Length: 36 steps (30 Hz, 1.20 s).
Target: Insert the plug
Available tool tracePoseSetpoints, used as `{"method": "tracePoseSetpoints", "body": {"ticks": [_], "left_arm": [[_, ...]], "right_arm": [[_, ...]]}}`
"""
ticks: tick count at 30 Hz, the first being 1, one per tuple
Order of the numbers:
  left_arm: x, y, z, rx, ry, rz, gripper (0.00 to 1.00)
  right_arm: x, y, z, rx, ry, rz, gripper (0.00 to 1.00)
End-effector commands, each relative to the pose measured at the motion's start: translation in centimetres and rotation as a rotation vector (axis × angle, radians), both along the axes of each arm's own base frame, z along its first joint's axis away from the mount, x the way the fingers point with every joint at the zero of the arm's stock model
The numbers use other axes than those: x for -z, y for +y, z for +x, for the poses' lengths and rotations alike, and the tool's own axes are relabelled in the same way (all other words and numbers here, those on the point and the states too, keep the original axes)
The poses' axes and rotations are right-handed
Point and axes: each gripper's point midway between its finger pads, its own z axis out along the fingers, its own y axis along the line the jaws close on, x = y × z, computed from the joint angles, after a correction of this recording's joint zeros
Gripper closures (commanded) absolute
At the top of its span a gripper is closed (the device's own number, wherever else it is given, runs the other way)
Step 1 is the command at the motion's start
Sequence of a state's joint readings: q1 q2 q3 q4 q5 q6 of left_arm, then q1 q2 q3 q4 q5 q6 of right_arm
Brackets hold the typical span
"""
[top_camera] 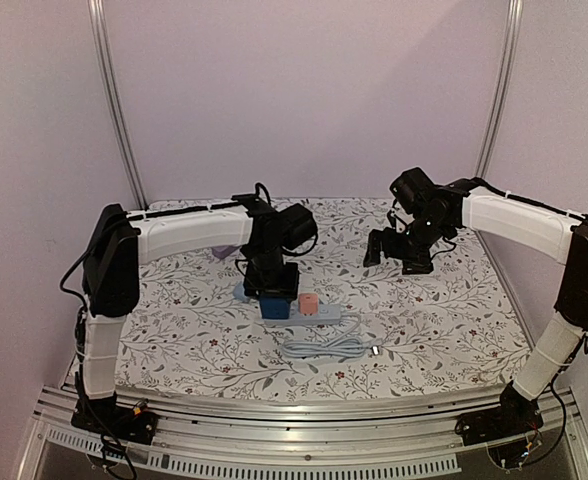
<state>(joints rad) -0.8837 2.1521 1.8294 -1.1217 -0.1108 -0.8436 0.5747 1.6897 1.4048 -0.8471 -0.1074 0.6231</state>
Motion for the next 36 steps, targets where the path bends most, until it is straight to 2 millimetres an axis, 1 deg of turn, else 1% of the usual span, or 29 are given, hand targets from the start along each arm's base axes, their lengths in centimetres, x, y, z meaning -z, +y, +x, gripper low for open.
{"method": "tracePoseSetpoints", "body": {"ticks": [1, 16, 22, 29, 33, 36], "left_arm": [[1.2, -0.2, -1.2, 0.01, 0.001, 0.007, 1.0], [2.2, -0.1, -2.0, 0.017, 0.0, 0.015, 1.0], [3.2, -0.1, -2.6, 0.018, -0.008, 0.027, 1.0], [3.6, -0.6, -2.9, 0.008, -0.045, 0.0, 1.0], [4.3, -0.5, -3.2, 0.003, -0.057, 0.006, 1.0], [4.4, -0.3, -3.2, -0.006, -0.072, 0.012, 1.0]], "right_arm": [[-0.3, -0.1, 0.0, 0.008, 0.0, 0.012, 0.01], [-0.2, -0.1, -0.4, 0.016, 0.015, 0.021, 0.01], [0.0, -0.1, -0.6, 0.014, 0.019, 0.022, 0.01], [0.3, -0.2, -0.8, 0.004, 0.023, 0.014, 0.01], [0.5, -0.3, -0.9, -0.004, 0.025, 0.005, 0.01], [0.6, -0.6, -0.9, -0.006, 0.022, -0.007, 0.01]]}}
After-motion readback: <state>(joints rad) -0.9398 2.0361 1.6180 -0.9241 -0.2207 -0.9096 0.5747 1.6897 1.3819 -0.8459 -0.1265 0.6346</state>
